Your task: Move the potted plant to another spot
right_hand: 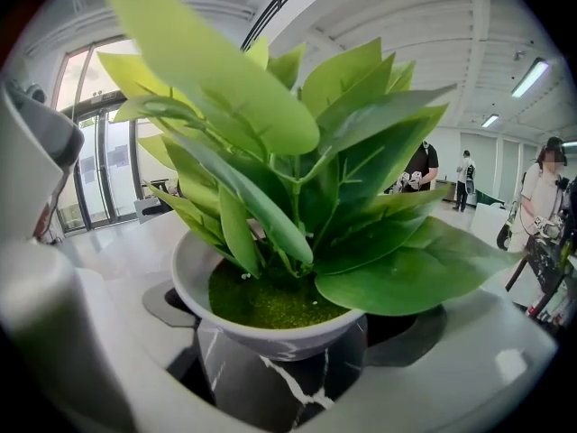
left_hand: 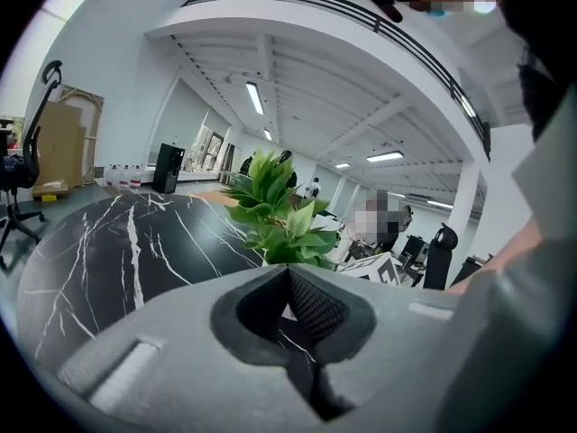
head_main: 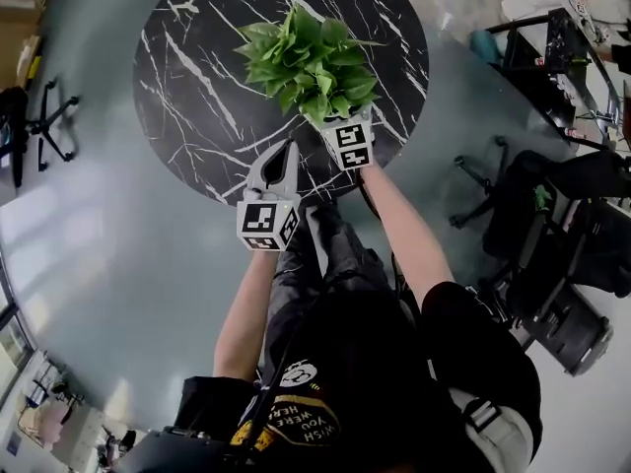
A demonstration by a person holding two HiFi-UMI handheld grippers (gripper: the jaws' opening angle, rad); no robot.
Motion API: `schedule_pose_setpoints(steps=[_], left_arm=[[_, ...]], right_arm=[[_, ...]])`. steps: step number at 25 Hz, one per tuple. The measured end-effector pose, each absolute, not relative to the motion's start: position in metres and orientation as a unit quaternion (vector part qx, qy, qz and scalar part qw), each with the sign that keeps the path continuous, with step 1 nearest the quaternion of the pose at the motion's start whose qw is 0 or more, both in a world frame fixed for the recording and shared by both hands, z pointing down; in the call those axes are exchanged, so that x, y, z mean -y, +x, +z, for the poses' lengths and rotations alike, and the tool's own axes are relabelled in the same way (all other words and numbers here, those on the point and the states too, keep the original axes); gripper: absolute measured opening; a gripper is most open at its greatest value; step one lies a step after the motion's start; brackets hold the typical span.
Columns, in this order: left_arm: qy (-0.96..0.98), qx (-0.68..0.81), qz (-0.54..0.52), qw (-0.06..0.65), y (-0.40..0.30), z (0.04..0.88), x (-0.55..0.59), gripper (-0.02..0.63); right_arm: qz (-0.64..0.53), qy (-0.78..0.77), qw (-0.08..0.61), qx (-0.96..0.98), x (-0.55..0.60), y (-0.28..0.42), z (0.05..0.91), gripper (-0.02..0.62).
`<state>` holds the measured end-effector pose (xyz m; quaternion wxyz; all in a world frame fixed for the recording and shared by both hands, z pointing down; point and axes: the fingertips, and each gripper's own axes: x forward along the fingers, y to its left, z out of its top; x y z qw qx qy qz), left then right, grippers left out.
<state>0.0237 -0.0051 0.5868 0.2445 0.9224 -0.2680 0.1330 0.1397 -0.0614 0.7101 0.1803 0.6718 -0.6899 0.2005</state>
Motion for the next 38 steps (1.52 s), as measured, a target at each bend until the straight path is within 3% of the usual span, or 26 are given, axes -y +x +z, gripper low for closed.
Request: schedule_pose_setpoints(steps=[14, 32, 33, 35, 37, 38], left_arm=[[0.934, 0.225, 0.146, 0.236, 0.072, 0.577, -0.114, 0.002], [0.94, 0.163, 0.179, 0.239, 0.071, 0.582, -0.136, 0.002], [0.941, 0.16, 0.177, 0.239, 0.072, 0.577, -0.137, 0.003], [0.944, 0.152, 0.175, 0.235, 0.073, 0.564, -0.143, 0.003], [0.945, 0.144, 0.175, 0.234, 0.07, 0.543, -0.154, 0.003], [0.946, 0.14, 0.173, 0.235, 0.069, 0.53, -0.161, 0.003]], right_arm=[[0.216, 0.715, 0.175, 0.642, -0.095, 0.216, 0.707, 0.528], [0.258, 0.755, 0.143, 0.585, -0.167, 0.224, 0.716, 0.527], [0.268, 0.764, 0.127, 0.573, -0.179, 0.223, 0.708, 0.497], [0.286, 0.779, 0.082, 0.552, -0.204, 0.212, 0.679, 0.366], [0.292, 0.787, 0.051, 0.541, -0.23, 0.191, 0.636, 0.138], [0.291, 0.789, 0.044, 0.54, -0.242, 0.179, 0.611, 0.055]])
